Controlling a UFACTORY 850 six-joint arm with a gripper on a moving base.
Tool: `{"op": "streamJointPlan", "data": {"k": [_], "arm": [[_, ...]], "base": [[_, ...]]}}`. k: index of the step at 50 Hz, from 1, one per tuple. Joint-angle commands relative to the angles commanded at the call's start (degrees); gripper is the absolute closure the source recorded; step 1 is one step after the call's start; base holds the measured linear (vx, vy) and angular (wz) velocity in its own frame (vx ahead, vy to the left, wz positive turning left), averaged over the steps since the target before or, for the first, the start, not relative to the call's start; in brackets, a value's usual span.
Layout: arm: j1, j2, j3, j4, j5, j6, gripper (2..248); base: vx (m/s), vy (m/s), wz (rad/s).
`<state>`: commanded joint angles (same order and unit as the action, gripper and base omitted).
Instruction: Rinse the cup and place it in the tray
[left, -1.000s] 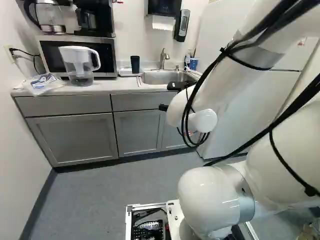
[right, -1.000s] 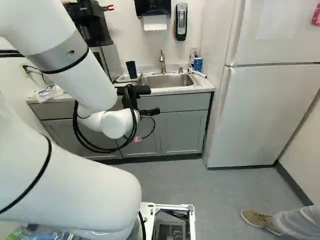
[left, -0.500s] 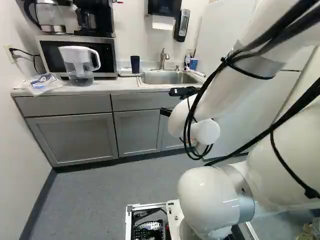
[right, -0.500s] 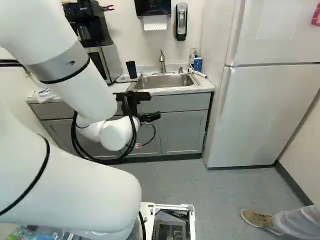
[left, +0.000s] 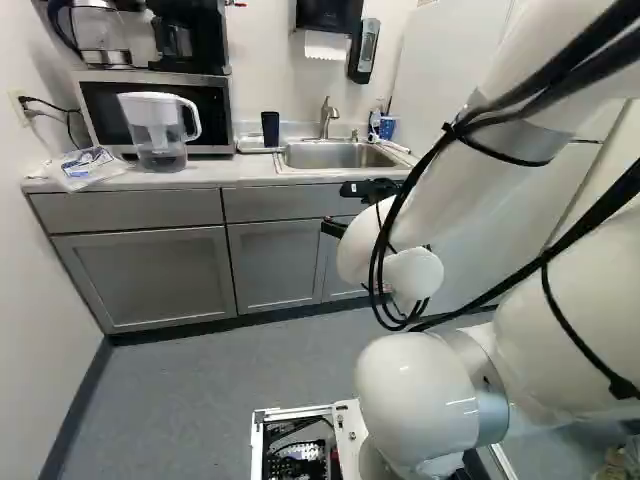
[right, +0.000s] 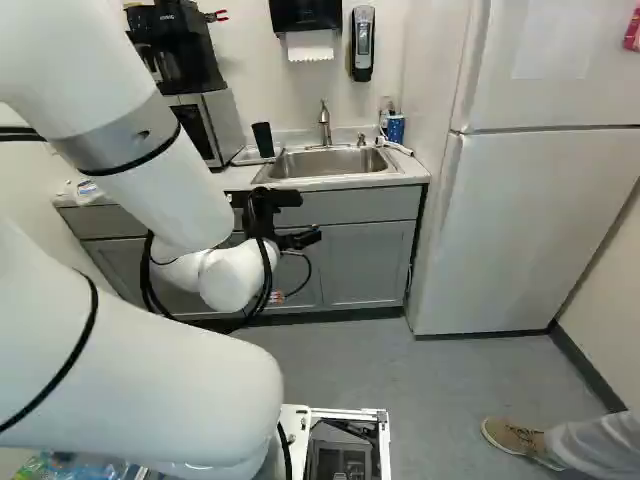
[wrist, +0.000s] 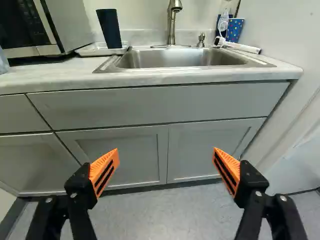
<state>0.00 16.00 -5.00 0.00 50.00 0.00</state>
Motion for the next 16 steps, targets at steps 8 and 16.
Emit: {"op": "streamJointPlan", "data": {"k": [8,16], "arm": [[0.0,0.0,0.0,0.0,0.0,0.0,3],[0.0,0.0,0.0,0.0,0.0,0.0,3]], "base": [[0.000,0.000,0.000],[0.000,0.000,0.000]]}}
